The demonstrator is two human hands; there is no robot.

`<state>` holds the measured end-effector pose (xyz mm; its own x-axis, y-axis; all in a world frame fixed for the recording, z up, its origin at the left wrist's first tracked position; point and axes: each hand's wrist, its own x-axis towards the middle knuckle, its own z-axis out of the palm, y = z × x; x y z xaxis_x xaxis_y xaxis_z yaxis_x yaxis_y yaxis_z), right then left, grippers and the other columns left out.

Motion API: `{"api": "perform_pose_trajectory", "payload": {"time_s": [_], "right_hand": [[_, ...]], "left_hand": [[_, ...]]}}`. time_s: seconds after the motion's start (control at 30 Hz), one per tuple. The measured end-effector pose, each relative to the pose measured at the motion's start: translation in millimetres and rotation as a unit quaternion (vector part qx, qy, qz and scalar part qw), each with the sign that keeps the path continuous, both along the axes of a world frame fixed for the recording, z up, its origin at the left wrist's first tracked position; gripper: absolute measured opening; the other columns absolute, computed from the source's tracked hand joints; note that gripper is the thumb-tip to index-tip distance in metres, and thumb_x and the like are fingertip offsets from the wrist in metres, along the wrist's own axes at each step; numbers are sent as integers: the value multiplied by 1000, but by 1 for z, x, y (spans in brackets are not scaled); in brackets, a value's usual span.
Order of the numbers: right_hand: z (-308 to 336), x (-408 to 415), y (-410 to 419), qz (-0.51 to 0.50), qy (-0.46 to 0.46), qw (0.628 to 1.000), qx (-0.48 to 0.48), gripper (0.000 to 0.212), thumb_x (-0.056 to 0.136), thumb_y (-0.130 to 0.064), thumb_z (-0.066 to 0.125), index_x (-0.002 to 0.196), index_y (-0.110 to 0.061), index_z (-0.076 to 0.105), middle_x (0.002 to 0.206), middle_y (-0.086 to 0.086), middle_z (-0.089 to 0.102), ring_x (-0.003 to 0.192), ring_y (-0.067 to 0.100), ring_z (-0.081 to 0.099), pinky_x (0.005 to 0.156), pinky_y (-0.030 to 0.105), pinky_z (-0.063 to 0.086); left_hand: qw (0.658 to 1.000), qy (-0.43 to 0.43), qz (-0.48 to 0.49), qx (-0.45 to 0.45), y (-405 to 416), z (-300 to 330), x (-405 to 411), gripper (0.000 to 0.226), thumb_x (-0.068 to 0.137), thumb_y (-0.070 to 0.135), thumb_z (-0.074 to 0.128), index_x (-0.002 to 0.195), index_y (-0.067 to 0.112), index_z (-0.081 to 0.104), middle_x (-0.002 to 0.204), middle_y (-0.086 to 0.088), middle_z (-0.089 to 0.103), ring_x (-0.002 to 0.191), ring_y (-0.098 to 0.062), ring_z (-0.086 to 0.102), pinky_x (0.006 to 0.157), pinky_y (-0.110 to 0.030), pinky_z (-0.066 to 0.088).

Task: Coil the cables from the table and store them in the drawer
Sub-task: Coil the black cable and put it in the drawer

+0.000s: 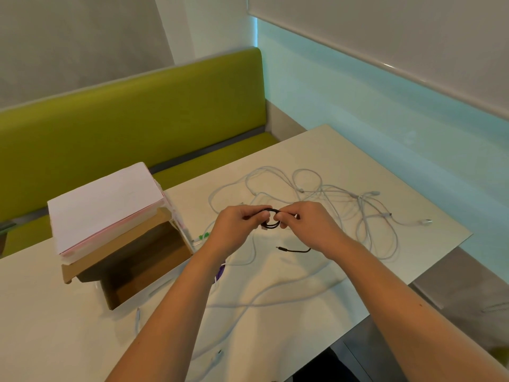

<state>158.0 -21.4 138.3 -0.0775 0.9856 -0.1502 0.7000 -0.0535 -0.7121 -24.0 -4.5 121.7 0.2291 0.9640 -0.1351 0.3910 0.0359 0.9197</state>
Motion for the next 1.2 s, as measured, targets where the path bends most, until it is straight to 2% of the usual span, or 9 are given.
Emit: {"api": "perform_pose_trajectory", "payload": {"time_s": [0.07,0.17,0.27,0.33,0.43,0.6,0.73,0.87,1.2], "right_hand": [[0,1,1,6,1,1000,-5,29,95,-32,56,78,-15,72,82,1,69,75,19,57,63,27,39],[-1,2,2,10,7,1000,-9,28,96,-33,57,79,-16,72,81,-4,68,71,10,54,61,21,37],[-3,1,2,6,51,999,-5,21,95,-32,59,81,-25,72,78,-9,67,70,3,53,63,17,38],[-8,2,3,-4,102,995,-18,13,93,-30,63,94,-24,75,80,-10,68,73,5,55,67,19,40],[-23,9,2,-13,107,993,-48,12,91,-29,66,100,-26,74,93,-15,66,84,5,58,71,13,41],[-48,15,-4,-36,71,995,-59,9,91,-34,65,90,-32,74,97,-5,63,81,11,57,73,21,45],[-54,12,-4,-91,191,973,-90,9,89,-9,68,92,-15,74,86,7,72,67,13,67,69,23,57],[-44,7,1,-193,377,903,-68,13,93,-1,60,103,0,68,93,13,73,69,19,71,69,26,60],[-30,6,6,-173,453,872,-66,17,95,-7,58,109,-8,68,97,7,75,77,17,69,76,27,59]], "left_hand": [[1000,4,11,-17,-1,-1,0,17,86,35,73,80,51,72,87,-1,75,89,-18,70,90,-41,55],[998,-23,49,-42,-2,-3,0,1,83,36,76,84,36,75,83,-2,75,85,-21,71,86,-34,57],[991,-74,101,-45,-4,-5,5,5,84,28,76,88,26,77,77,-1,73,80,-19,70,80,-28,59],[982,-110,146,-51,-3,-5,7,6,83,24,76,89,21,77,79,-7,72,83,-27,70,81,-32,59],[962,-171,200,-74,-1,-3,5,15,85,22,75,96,12,77,87,-13,73,88,-31,71,83,-35,59],[934,-248,236,-104,0,2,2,16,85,18,74,99,9,77,93,-14,75,85,-29,73,75,-28,59],[926,-270,231,-130,-3,4,6,13,87,16,72,96,8,76,91,-13,74,80,-26,72,75,-29,61],[925,-270,225,-144,-6,2,7,16,88,16,71,99,5,76,91,-13,72,77,-22,71,73,-28,61],[923,-269,219,-164,-8,3,13,16,87,17,73,96,5,77,88,-12,72,78,-21,70,68,-25,60]]}}
